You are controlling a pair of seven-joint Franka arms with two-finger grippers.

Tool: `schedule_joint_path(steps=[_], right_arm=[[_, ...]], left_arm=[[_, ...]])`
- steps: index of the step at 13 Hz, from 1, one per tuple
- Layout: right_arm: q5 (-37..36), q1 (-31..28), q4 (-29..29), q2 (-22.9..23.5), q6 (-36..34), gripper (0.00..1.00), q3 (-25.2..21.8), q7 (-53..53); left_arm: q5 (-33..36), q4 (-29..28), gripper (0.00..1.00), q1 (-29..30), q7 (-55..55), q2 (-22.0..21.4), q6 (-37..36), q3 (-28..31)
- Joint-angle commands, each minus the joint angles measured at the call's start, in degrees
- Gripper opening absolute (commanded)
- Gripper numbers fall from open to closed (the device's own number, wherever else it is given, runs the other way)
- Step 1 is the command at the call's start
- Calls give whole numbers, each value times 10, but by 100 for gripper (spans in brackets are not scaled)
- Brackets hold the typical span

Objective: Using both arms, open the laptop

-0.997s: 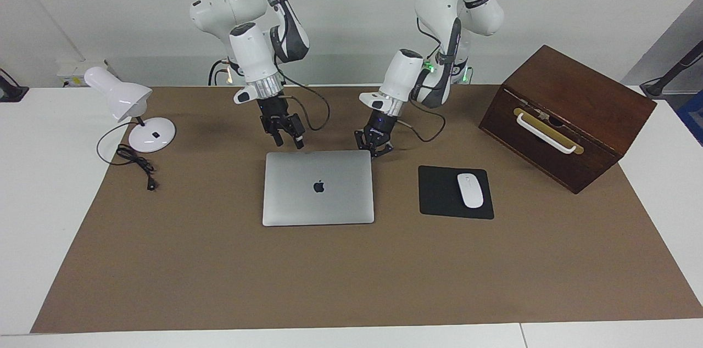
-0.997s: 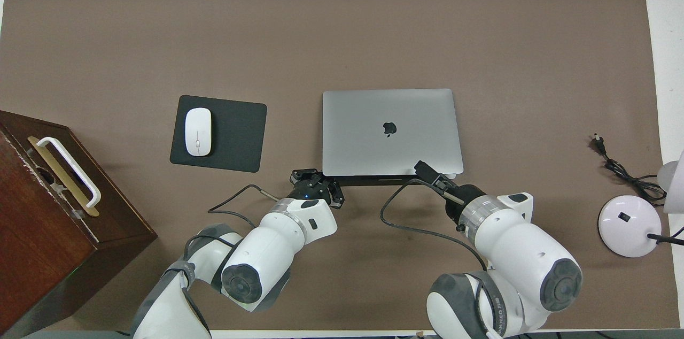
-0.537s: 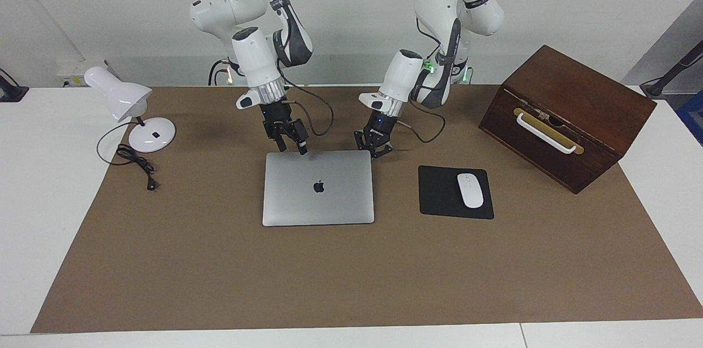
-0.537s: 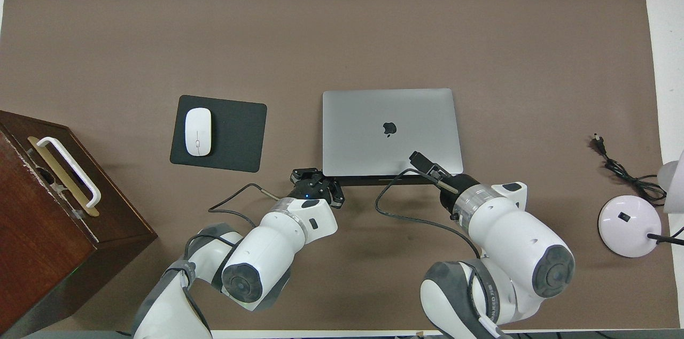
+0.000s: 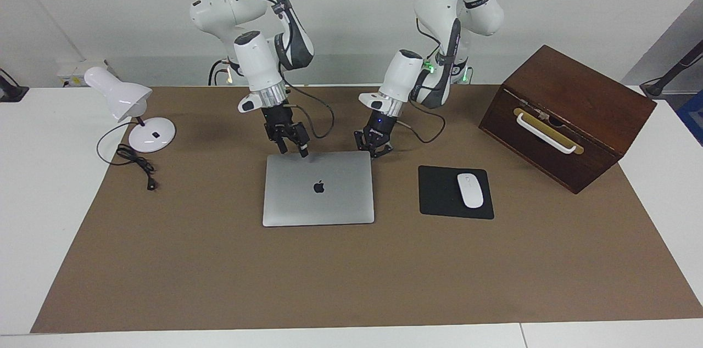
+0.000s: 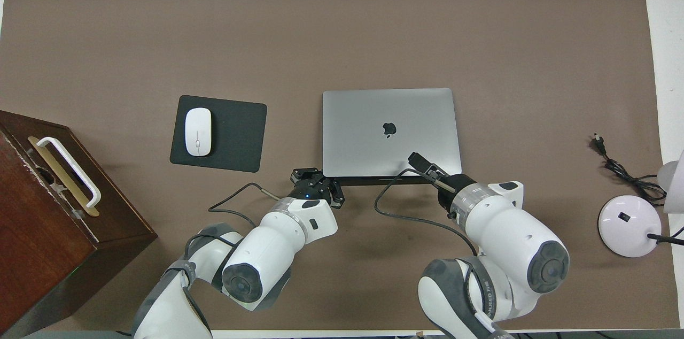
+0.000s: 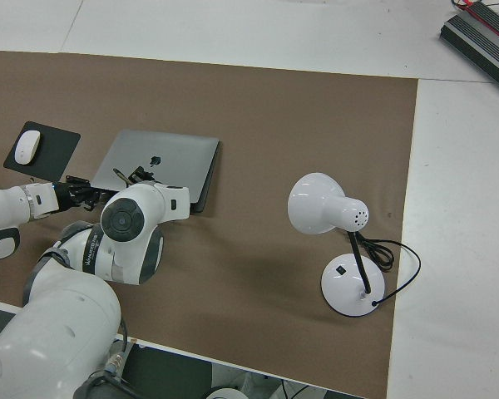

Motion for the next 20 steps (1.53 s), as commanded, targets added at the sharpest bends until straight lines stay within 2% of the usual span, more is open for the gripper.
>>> schedule_joint_path(steps=[1,8,11,20], right_arm=[[13,2,15,10,3,100,2,-15],[14,31,-7,-6,5,100,2,12],[13,39,-27,-27,4,100,2,20],[12,2,29,17,-14,100,1,-16]], left_arm=[[2,24,0,-2,8,47,6,9],[2,24,0,-2,8,47,7,9],[2,23,0,-2,8,47,7,9],[2,24,0,-2,8,48,6,9]])
